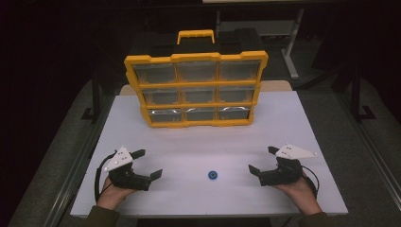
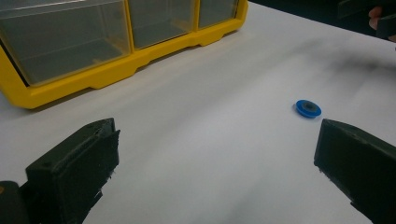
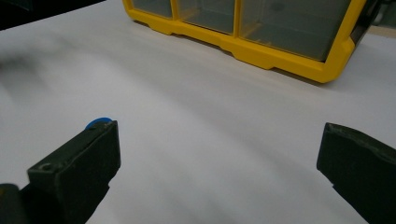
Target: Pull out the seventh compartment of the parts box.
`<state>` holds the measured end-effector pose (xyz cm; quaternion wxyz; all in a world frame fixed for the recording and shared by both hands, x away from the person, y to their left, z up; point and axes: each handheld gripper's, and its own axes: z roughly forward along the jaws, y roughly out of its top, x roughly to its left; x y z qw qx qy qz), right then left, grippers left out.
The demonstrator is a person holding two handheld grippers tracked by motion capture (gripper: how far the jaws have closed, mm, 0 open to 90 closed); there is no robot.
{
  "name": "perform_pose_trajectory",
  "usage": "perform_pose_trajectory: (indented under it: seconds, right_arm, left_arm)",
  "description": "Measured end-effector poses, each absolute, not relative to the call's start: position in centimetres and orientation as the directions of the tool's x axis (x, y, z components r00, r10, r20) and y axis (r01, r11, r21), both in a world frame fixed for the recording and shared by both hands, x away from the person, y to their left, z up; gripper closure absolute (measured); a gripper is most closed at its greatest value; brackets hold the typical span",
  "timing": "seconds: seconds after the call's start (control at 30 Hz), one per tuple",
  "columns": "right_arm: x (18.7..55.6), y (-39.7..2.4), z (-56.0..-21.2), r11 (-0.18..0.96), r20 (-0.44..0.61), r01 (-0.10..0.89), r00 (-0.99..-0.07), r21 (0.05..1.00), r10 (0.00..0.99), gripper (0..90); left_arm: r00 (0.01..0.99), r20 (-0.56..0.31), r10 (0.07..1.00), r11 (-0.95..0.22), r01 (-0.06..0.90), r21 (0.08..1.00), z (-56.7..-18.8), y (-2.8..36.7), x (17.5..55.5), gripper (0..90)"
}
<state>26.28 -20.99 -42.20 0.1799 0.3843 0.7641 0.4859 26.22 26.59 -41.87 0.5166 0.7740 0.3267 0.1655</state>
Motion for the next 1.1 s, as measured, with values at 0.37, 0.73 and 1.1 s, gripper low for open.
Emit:
perform_pose_trajectory:
  seconds: [0.37,0.73,1.1]
  right_arm:
    - [26.4,-20.9,-42.2,0.248,0.082,0.397,-0.652,0.884,0.753,0.0]
    - [26.3,-20.8,-42.0,0.241,0.088,0.392,-0.657,0.888,0.748,0.0]
    - [26.4,-20.8,-42.0,0.235,0.090,0.390,-0.657,0.890,0.749,0.0]
  left_arm:
    - [0.746,-0.058,0.663,-0.289,0.327,0.900,-42.1,26.1,26.1,0.0]
    - [0.746,-0.061,0.664,-0.281,0.325,0.903,-41.9,25.8,26.7,0.0]
    - [0.753,-0.062,0.655,-0.285,0.323,0.902,-41.8,25.6,27.5,0.0]
